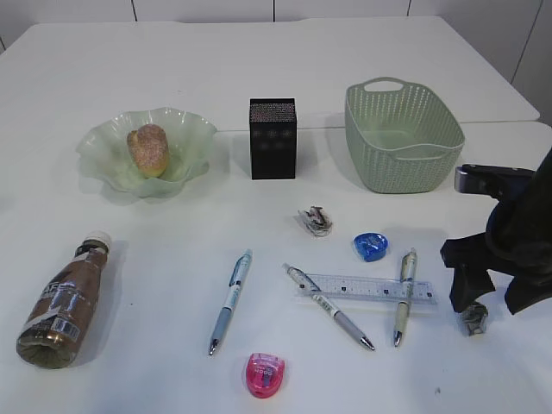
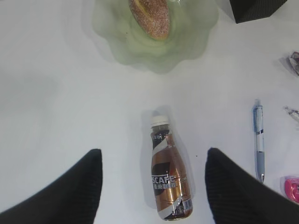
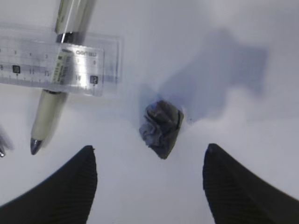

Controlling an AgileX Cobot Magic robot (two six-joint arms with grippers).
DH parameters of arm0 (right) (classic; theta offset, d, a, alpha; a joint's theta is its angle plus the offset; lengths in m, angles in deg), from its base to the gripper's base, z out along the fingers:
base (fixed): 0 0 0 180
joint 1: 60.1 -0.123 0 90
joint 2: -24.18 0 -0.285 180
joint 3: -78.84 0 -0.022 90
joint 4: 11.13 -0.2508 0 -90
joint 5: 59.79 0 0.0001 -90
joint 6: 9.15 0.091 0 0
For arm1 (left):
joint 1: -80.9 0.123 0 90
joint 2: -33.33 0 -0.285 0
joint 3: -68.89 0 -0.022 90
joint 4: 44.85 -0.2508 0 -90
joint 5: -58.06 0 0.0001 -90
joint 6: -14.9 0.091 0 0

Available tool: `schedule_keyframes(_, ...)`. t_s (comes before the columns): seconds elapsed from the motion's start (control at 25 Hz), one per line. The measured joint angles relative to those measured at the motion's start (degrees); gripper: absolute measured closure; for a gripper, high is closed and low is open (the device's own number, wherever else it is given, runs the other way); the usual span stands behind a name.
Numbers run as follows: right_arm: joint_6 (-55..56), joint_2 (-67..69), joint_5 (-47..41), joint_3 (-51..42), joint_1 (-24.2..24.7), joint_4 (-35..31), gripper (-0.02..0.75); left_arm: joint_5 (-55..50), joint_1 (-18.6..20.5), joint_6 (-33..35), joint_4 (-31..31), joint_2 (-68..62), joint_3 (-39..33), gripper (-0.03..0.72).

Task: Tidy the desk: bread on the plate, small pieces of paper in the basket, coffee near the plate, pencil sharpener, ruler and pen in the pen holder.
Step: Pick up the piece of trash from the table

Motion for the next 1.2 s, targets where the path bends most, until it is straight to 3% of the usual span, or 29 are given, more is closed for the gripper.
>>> schedule_keyframes(1.2, 0.4, 4.8, 1.6, 2.0, 0.0, 4.2, 0.192, 0.0, 0.0, 0.4, -0.2, 0.0, 0.0, 0.221)
